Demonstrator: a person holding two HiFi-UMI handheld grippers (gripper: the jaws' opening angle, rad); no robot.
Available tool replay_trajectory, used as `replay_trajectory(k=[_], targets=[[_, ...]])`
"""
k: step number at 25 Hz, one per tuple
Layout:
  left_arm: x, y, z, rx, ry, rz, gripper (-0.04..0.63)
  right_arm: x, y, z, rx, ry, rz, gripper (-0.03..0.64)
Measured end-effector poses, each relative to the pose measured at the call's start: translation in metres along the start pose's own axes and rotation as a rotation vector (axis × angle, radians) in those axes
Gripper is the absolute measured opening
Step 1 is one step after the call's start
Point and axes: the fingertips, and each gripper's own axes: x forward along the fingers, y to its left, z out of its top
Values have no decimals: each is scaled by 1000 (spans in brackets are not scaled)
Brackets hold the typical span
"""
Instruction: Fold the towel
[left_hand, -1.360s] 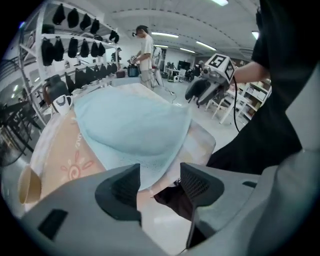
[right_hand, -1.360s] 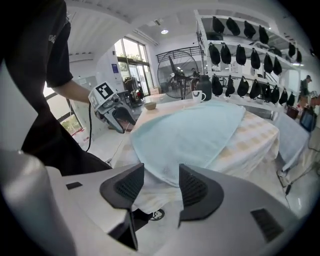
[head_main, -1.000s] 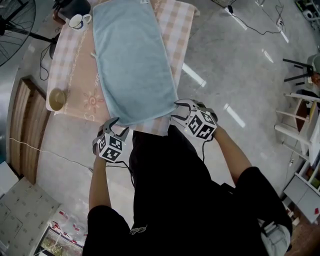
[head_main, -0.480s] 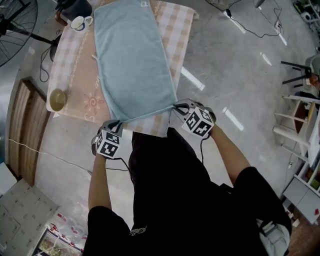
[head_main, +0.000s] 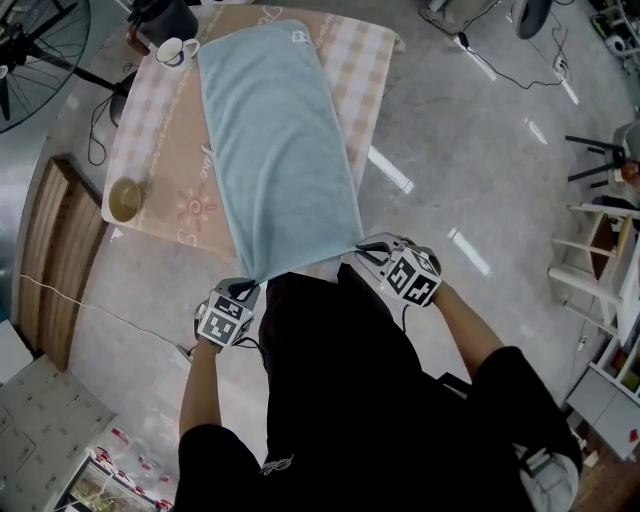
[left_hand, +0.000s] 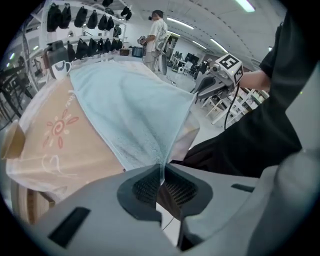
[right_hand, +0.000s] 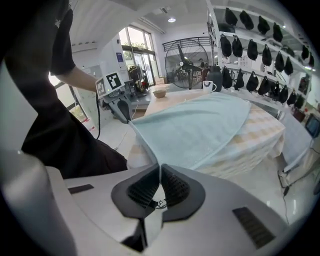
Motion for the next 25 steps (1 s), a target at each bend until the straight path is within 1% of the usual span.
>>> replay_trajectory(k=[4, 6, 8, 10, 13, 16, 19, 22, 25], targets=[[-14, -21, -12, -53, -8, -78, 32, -14, 24, -1, 13, -8, 45, 15], [-24, -21, -10, -64, -32, -83, 32, -20, 27, 4, 0, -15, 44, 14], [-36, -11, 2, -70, -75, -60, 32, -25, 20, 16, -9, -34, 24, 14], [-51, 5, 24, -60, -125, -17, 31, -32, 4, 34, -15, -61, -15, 14], [-75, 40, 68, -12, -214, 73, 29, -44, -31, 67, -27, -103, -96, 14], [-100, 85, 115, 51, -293, 178, 29, -50, -75, 106, -59, -138, -188, 14], [-119, 136, 163, 90, -358, 265, 26, -53, -123, 148, -85, -168, -275, 14], [-136, 182, 209, 129, -400, 338, 26, -56, -168, 184, -86, -188, -328, 14], [-142, 224, 246, 164, -414, 382, 26, -49, -210, 211, -89, -200, -372, 14]])
